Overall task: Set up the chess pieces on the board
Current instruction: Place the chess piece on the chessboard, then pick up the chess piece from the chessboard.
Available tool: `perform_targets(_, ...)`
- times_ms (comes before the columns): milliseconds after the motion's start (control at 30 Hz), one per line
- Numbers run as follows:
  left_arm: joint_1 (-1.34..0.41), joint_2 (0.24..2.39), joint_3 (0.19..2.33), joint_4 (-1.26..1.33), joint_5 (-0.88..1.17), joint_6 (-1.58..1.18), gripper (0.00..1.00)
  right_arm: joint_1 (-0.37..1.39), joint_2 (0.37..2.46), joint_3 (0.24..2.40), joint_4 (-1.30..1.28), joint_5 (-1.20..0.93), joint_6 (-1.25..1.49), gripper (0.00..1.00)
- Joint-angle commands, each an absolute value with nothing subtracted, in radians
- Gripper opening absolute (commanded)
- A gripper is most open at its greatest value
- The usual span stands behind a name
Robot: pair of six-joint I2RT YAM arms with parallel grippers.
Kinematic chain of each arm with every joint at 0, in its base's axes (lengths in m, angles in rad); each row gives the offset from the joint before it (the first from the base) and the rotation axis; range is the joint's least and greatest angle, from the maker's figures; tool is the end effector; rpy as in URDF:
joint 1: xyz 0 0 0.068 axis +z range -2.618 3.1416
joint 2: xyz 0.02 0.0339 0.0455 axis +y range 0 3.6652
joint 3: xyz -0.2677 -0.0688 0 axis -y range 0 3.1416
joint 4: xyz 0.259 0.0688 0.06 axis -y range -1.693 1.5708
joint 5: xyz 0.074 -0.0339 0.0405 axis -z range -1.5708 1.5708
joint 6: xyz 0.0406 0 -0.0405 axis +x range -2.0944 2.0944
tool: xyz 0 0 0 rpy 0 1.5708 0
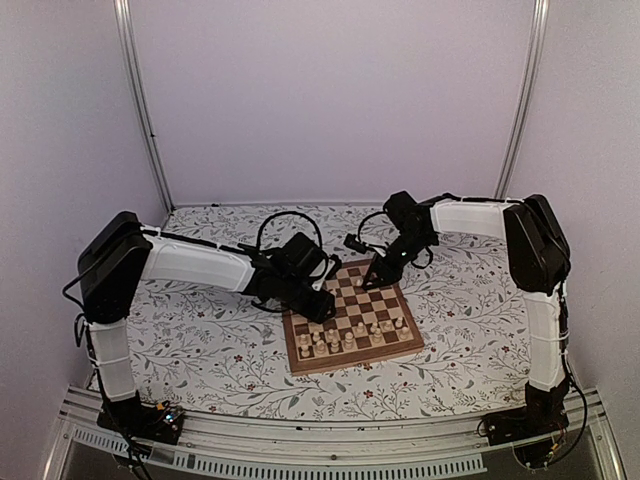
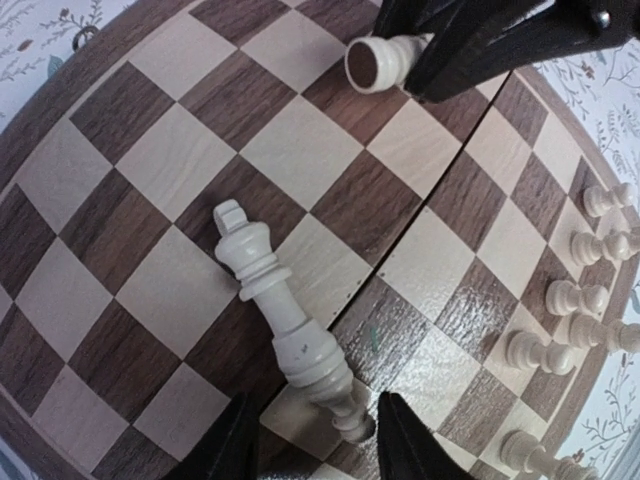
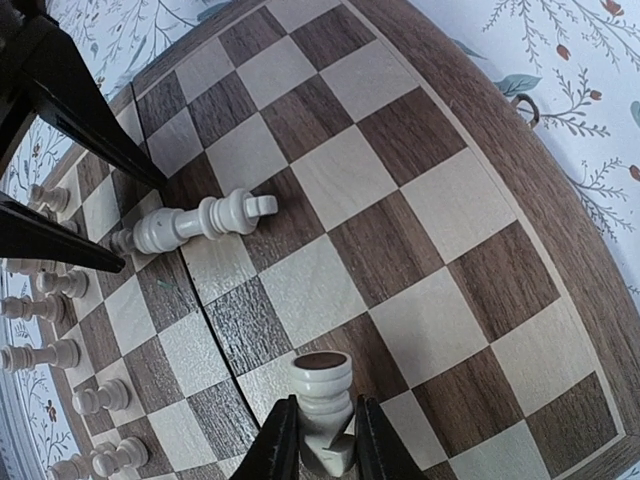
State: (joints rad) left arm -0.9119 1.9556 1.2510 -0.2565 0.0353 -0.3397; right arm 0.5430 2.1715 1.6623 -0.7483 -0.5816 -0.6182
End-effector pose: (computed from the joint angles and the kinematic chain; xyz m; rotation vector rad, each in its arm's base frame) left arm 0.2574 -0.3348 0.1456 0.7532 2.5087 -0.5202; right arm 0.3823 0.2568 0.1578 -1.5898 2.1904 0.7925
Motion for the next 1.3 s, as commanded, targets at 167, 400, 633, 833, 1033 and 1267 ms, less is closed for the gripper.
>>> perform_targets(167, -0.922, 1.991, 1.279, -0.320, 0.030, -0.321, 0.18, 0.545, 2.151, 1.638, -0.743, -0.597, -0.615, 0.28)
perform_targets(400, -0.911, 1.983, 1.270, -0.346, 0.025, -0.244, 0.03, 0.545, 2.155, 1.660, -0.775, -0.694, -0.629, 0.38)
perform_targets(633, -0.872, 1.880, 1.183, -0.234, 0.117, -0.161, 0.00, 0.544, 2.172, 1.726, -0.841, -0.837, -0.689, 0.43)
perform_targets(833, -0.839, 1.799, 1.123, -0.138, 0.238, -0.151, 0.00, 0.545, 2.199, 1.761, -0.886, -0.913, -0.718, 0.95)
perform_targets(1033, -0.828, 1.789, 1.130, -0.127, 0.341, -0.143, 0.00, 0.551, 2.192, 1.772, -0.894, -0.874, -0.731, 0.99)
perform_targets(1267, -0.811, 1.748, 1.150, -0.148, 0.406, -0.133, 0.00, 0.551, 1.938, 1.703, -0.649, -0.555, -0.707, 0.99)
